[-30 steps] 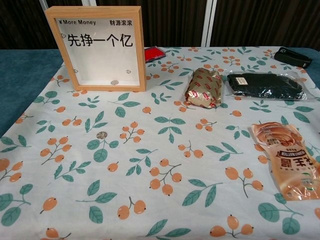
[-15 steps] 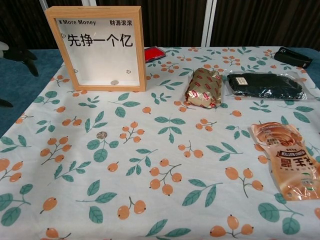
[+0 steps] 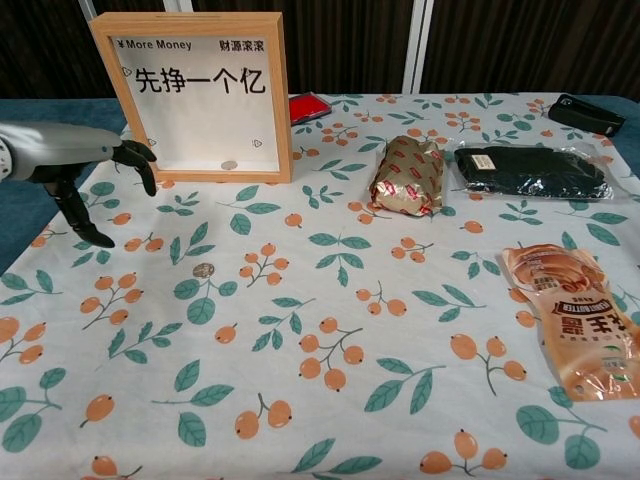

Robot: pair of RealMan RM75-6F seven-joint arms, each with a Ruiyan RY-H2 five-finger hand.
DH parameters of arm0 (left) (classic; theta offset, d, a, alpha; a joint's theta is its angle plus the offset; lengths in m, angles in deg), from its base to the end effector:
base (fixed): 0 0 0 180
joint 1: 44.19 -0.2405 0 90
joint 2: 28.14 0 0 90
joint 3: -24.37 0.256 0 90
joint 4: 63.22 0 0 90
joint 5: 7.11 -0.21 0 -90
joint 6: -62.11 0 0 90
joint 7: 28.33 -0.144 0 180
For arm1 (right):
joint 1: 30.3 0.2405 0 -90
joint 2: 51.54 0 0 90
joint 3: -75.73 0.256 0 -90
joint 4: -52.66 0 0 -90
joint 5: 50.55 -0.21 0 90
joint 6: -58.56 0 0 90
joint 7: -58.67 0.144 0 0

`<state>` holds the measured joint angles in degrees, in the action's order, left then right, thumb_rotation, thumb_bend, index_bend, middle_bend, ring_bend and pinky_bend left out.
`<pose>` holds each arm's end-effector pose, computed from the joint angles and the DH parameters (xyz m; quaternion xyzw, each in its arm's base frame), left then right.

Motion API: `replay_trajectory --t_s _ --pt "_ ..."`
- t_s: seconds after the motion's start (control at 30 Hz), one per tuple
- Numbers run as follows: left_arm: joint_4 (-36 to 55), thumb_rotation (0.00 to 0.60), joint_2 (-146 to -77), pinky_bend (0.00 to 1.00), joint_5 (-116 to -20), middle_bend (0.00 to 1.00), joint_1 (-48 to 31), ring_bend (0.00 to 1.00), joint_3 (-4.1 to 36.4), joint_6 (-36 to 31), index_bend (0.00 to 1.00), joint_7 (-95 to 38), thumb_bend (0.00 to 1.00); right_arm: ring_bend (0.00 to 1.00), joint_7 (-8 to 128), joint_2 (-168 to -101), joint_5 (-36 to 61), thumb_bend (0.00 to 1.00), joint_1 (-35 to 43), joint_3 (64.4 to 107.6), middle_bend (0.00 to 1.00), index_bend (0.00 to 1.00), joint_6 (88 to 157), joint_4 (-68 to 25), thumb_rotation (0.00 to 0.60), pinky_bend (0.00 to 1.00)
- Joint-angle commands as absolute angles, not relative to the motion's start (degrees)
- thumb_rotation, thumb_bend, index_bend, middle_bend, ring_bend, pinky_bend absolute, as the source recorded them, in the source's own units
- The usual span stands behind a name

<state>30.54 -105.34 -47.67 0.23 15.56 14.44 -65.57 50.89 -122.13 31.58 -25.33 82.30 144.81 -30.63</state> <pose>-0.1863 0.3451 0.0207 -0.7610 -0.4114 -0.2126 0.4543 -0.3341 -0.1958 0.1539 0.5817 -0.3277 0.3471 0.6586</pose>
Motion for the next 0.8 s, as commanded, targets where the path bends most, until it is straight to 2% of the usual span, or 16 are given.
replay_trajectory --t_s 0.03,0.4,0.8 --pt "27.9 0.6 -108.5 0.0 -46.3 0.0 2.9 0.0 16.1 14.4 0.33 -67.3 0.13 0.0 50.3 -122.3 31.6 0.3 -25.3 82.4 0.0 0.0 145.1 -30.5 0.6 0.0" --pt "26.6 0.6 -112.5 0.0 -43.4 0.0 6.9 0.0 17.6 12.6 0.37 -69.5 0.13 0.0 50.3 -122.5 31.4 0.3 -25.3 82.7 0.0 0.0 145.1 -30.3 0.6 0.0" --pt "24.3 0.6 -116.1 0.0 -45.1 0.0 8.6 0.0 19.0 11.0 0.4 -69.6 0.13 0.0 50.4 -122.5 31.1 0.3 -25.3 82.9 0.0 0.0 145.2 -30.1 0.6 0.0"
